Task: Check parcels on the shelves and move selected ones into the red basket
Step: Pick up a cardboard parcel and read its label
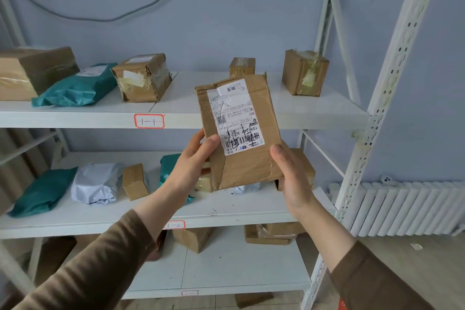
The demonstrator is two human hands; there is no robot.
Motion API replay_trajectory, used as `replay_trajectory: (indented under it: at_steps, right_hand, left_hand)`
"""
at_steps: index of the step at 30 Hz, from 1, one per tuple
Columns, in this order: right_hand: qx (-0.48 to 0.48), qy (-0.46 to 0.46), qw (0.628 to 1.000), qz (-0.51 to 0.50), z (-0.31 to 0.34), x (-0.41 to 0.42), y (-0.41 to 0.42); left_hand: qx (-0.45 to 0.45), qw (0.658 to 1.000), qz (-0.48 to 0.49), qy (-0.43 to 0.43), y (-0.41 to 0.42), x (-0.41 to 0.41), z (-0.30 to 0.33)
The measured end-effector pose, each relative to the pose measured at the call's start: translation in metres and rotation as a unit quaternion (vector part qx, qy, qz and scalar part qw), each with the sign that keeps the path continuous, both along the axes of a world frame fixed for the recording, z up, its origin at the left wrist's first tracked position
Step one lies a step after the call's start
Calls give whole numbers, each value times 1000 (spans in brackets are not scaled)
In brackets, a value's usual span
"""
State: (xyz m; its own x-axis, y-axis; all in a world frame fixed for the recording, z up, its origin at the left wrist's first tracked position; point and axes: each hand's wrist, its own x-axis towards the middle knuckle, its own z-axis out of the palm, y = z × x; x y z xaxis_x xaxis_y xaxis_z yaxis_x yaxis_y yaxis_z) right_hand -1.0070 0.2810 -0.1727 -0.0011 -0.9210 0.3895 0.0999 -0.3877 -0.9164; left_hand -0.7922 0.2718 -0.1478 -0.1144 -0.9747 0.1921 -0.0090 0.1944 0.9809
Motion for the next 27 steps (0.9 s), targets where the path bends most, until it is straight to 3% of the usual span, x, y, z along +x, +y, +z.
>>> replay_trajectory:
  at_steps: [4,9,16,19,24,27]
  right_hand:
    - [9,18,1000,-9,10,-16,-7]
    - [31,22,999,-34,21,-23,-14]
    - [114,-44,991,-58,64,11,-46]
    - [130,-26,990,-46,89,39,-74]
    - [109,24,994,-2,125,88,-123]
    - [118,63,990,-34,131,107,-158]
  left_hand:
    - [31,999,-27,-18,-4,6,-4]
    - [37,999,-4,21,-10,19,1]
    - [-74,996,-26,-51,-7,9,12]
    - [-95,995,24,-18,-29,9,34]
    - [-34,991,107,67,-96,33,72]
    - [-23,987,149,56,-141,53,87]
